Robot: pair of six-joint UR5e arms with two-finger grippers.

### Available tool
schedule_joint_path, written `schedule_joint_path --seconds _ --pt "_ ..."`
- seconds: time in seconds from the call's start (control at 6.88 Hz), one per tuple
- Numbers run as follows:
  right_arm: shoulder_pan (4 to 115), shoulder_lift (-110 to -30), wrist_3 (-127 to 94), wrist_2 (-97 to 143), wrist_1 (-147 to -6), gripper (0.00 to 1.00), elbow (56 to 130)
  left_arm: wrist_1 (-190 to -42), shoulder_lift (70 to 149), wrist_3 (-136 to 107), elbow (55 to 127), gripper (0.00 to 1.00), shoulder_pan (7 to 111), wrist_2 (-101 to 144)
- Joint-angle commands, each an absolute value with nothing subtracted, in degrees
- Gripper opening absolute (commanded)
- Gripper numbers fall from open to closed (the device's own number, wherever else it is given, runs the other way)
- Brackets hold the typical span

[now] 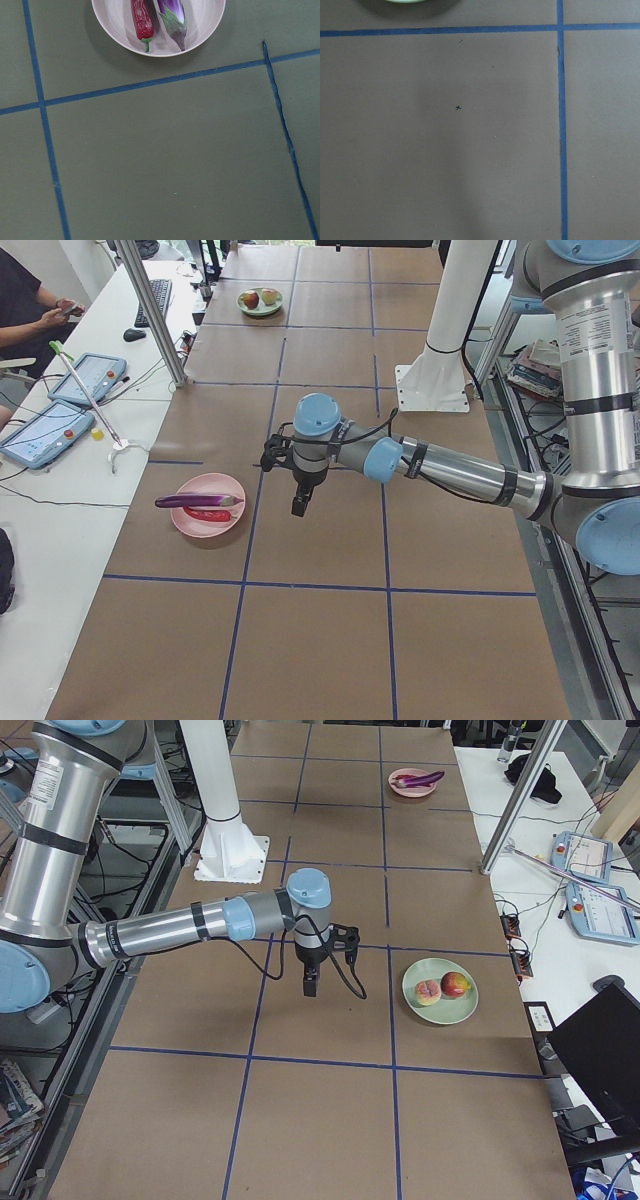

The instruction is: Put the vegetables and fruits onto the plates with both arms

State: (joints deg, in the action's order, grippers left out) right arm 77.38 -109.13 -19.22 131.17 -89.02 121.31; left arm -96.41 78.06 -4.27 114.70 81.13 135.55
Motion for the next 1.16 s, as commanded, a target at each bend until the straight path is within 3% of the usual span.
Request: schedule_joint_path --seconds 0.0,0.29,0.73,1.02 --pt "82.3 -109.8 -10.7 133.1 -89.0 1.0 117.7 -90.5 78.2 10.3 110.5 1.0 88.1 135.4" --pt "83.8 -109.9 -10.2 133.1 -89.0 1.0 117.6 -90.4 78.5 12.7 105.3 1.0 91.6 135.8" --pt "83.8 -109.8 -10.1 135.8 -89.0 1.0 116.6 -73.4 83.0 12.4 110.0 1.0 91.8 135.9" --pt "84.2 -109.8 -10.1 135.8 -88.9 1.0 116.5 -71.5 82.3 12.4 110.7 1.0 91.8 135.8"
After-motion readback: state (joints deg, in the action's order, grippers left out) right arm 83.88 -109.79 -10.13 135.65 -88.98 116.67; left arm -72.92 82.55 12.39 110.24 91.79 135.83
